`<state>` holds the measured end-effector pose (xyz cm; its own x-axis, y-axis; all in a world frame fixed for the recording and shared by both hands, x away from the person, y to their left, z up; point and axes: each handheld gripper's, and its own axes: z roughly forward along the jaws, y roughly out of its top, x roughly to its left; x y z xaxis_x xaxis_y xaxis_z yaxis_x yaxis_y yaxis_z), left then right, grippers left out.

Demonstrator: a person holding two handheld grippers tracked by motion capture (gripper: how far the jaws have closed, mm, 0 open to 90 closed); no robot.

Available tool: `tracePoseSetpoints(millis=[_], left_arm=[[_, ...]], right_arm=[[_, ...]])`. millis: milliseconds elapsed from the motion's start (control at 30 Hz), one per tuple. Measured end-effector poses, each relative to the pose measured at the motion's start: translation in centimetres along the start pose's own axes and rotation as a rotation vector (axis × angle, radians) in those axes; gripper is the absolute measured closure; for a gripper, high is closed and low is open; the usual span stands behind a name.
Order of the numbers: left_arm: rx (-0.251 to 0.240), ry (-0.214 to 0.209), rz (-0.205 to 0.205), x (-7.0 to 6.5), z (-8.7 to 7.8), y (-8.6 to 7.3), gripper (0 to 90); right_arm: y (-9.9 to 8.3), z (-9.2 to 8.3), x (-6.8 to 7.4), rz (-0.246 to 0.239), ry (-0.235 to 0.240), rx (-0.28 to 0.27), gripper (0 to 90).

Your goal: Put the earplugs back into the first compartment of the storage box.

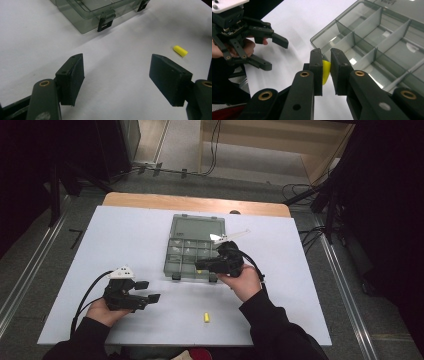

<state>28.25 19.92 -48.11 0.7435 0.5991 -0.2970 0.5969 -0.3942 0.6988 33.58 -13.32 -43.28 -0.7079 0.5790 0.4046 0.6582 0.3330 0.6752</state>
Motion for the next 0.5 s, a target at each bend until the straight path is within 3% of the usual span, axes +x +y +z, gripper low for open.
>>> tracePoseSetpoints(millis=[500], left_arm=[[0.005, -0.005, -0.003, 0.2, 0.1, 0.1, 28.1]], right_arm=[[2.5, 1.0, -0.6, -0.004, -0.014, -0.008, 77.7]])
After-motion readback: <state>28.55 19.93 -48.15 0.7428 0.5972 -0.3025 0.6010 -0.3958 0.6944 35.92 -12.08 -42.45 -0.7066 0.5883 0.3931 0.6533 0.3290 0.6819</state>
